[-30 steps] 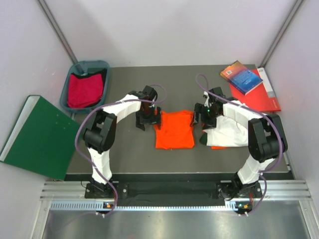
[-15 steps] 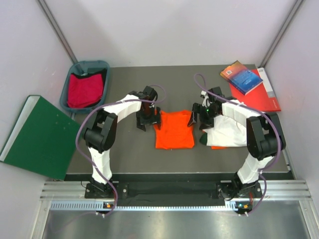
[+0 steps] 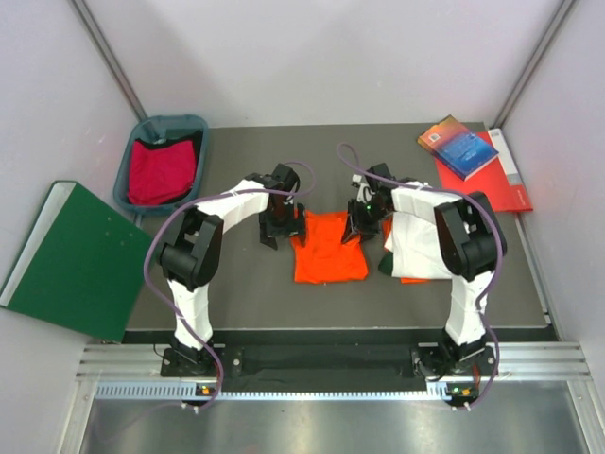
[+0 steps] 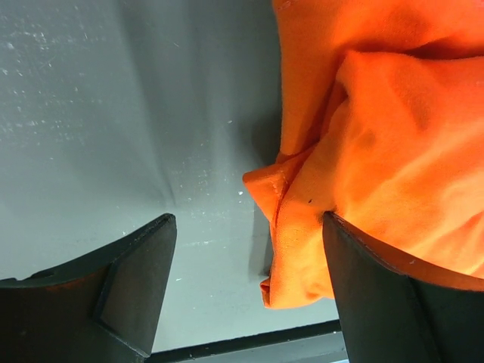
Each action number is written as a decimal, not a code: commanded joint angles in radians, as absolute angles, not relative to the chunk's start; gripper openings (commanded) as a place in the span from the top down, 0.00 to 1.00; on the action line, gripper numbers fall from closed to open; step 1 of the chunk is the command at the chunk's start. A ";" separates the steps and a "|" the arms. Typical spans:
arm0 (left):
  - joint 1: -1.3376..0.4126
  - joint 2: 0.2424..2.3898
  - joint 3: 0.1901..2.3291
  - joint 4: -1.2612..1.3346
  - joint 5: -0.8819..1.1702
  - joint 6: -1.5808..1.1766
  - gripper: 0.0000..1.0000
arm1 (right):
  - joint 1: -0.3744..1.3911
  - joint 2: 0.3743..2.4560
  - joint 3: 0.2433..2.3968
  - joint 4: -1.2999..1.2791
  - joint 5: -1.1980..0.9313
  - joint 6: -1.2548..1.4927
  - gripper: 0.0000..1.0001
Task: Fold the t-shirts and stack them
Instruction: Put the neatly folded tshirt into the corner of the board with the right arm
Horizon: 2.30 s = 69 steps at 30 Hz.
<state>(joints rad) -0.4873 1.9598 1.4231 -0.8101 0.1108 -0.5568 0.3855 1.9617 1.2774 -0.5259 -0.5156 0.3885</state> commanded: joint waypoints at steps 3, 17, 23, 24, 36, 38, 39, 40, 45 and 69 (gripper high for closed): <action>-0.492 1.953 1.442 -0.802 0.089 -0.572 0.18 | 0.469 2.039 1.368 -0.670 -0.355 0.310 1.00; -0.453 1.911 1.517 -0.827 0.086 -0.569 0.15 | 0.469 1.724 1.434 -0.925 -0.039 0.158 1.00; -0.443 1.937 1.529 -0.827 0.095 -0.554 0.15 | 0.454 1.668 1.488 -1.008 0.020 0.147 1.00; -0.445 1.942 1.529 -0.828 0.095 -0.548 0.15 | 0.448 1.663 1.489 -1.031 0.028 0.147 1.00; -0.443 1.960 1.523 -0.841 0.084 -0.519 0.14 | 0.249 1.534 1.496 -1.108 0.167 0.115 1.00; -0.445 1.965 1.525 -0.842 0.087 -0.517 0.15 | 0.233 1.517 1.491 -1.108 0.210 0.115 1.00; -0.445 1.965 1.529 -0.842 0.089 -0.515 0.14 | 0.229 1.513 1.485 -1.106 0.227 0.115 1.00; -0.443 1.968 1.531 -0.841 0.092 -0.515 0.14 | 0.219 1.511 1.479 -1.103 0.254 0.117 1.00; -0.443 1.983 1.551 -0.851 0.092 -0.505 0.15 | 0.192 1.535 1.431 -1.109 0.340 0.129 1.00; -0.445 1.982 1.532 -0.847 0.109 -0.480 0.14 | 0.112 1.624 1.376 -1.003 0.678 0.230 0.00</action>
<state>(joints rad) -0.4438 1.9911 1.5192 -0.8421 0.0937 -0.4942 0.0959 1.7393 1.3048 -1.0332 0.5854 0.2020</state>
